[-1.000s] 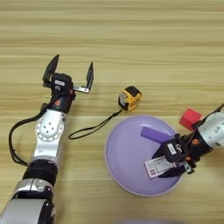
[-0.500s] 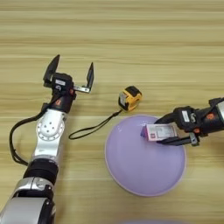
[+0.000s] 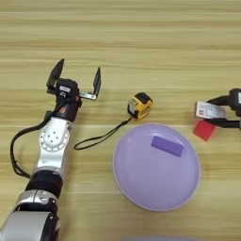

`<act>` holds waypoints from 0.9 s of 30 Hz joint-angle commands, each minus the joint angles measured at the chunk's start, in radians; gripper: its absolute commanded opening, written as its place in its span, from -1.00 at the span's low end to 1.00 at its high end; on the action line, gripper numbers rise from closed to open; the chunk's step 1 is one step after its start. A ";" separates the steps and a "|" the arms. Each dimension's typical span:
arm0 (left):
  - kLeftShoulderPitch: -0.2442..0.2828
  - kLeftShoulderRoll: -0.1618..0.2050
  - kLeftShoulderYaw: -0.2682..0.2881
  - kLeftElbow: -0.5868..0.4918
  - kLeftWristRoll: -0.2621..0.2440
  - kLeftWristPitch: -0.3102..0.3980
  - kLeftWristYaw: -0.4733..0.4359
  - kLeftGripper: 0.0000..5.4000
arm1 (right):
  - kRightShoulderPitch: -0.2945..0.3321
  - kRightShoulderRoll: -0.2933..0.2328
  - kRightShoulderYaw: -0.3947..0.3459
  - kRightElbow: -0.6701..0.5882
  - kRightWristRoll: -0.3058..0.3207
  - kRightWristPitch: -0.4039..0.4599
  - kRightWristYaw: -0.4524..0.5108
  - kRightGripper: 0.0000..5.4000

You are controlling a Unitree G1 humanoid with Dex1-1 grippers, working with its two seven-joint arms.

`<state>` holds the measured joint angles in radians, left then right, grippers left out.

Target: Move the objects on the table

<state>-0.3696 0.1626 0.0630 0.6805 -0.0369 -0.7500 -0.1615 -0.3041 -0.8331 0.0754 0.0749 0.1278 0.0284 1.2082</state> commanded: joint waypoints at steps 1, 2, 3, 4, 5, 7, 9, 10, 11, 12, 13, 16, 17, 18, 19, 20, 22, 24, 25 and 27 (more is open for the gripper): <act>-0.014 0.002 -0.004 0.013 0.016 -0.002 0.000 1.00 | 0.022 -0.030 -0.041 0.061 0.007 -0.029 -0.011 -0.23; -0.015 0.002 -0.004 0.015 0.016 -0.003 0.000 1.00 | 0.025 -0.032 -0.049 0.078 0.008 -0.035 -0.013 -0.23; -0.015 0.002 -0.004 0.016 0.016 -0.003 0.000 1.00 | 0.028 -0.033 -0.055 0.095 0.008 -0.041 -0.015 -0.23; -0.016 0.003 -0.003 0.018 0.016 -0.004 0.000 1.00 | 0.032 -0.034 -0.061 0.112 0.007 -0.047 -0.019 -0.23; -0.016 0.003 -0.003 0.019 0.016 -0.005 0.000 1.00 | 0.035 -0.034 -0.067 0.127 0.006 -0.052 -0.021 -0.23; -0.017 0.004 -0.003 0.022 0.015 -0.007 -0.001 1.00 | 0.045 -0.033 -0.078 0.153 0.012 -0.061 -0.024 -0.23; -0.018 0.004 -0.002 0.024 0.015 -0.008 -0.001 1.00 | 0.054 -0.030 -0.091 0.194 0.017 -0.071 -0.027 -0.23; -0.018 0.005 -0.002 0.024 0.015 -0.008 -0.001 1.00 | 0.055 -0.030 -0.093 0.223 0.010 -0.082 -0.034 -0.23; -0.019 0.005 -0.002 0.026 0.014 -0.009 -0.002 1.00 | 0.055 -0.029 -0.095 0.249 0.006 -0.092 -0.038 -0.23; -0.019 0.005 -0.001 0.027 0.014 -0.010 -0.002 1.00 | 0.057 -0.029 -0.098 0.278 0.005 -0.103 -0.040 -0.23; -0.020 0.006 -0.001 0.029 0.013 -0.011 -0.003 1.00 | 0.059 -0.028 -0.101 0.303 0.005 -0.112 -0.042 -0.23; -0.021 0.008 0.001 0.032 0.011 -0.012 -0.005 1.00 | 0.067 -0.029 -0.088 0.365 -0.012 -0.145 -0.050 -0.23; -0.022 0.009 0.001 0.034 0.010 -0.012 -0.006 1.00 | 0.069 -0.027 -0.078 0.387 -0.025 -0.159 -0.056 -0.23; -0.023 0.009 0.001 0.036 0.010 -0.013 -0.006 1.00 | 0.069 -0.024 -0.067 0.409 -0.041 -0.174 -0.063 -0.23; -0.023 0.010 0.002 0.037 0.009 -0.014 -0.006 1.00 | 0.068 -0.019 -0.059 0.426 -0.052 -0.184 -0.067 -0.23; -0.024 0.010 0.002 0.039 0.009 -0.015 -0.007 1.00 | 0.067 -0.013 -0.052 0.439 -0.061 -0.192 -0.071 -0.23; -0.025 0.011 0.003 0.043 0.007 -0.017 -0.008 1.00 | 0.062 -0.001 -0.039 0.464 -0.072 -0.206 -0.074 -0.23; -0.026 0.012 0.004 0.046 0.006 -0.019 -0.009 1.00 | 0.061 0.008 -0.028 0.472 -0.080 -0.212 -0.077 -0.23; -0.026 0.013 0.004 0.047 0.005 -0.019 -0.010 1.00 | 0.061 0.012 -0.024 0.474 -0.081 -0.213 -0.076 -0.23; -0.027 0.013 0.005 0.047 0.004 -0.020 -0.011 1.00 | 0.061 0.016 -0.020 0.473 -0.081 -0.213 -0.075 -0.23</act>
<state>-0.3799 0.1694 0.0657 0.7179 -0.0385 -0.7604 -0.1656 -0.2364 -0.8188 0.0492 0.5481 0.0570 -0.1742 1.1376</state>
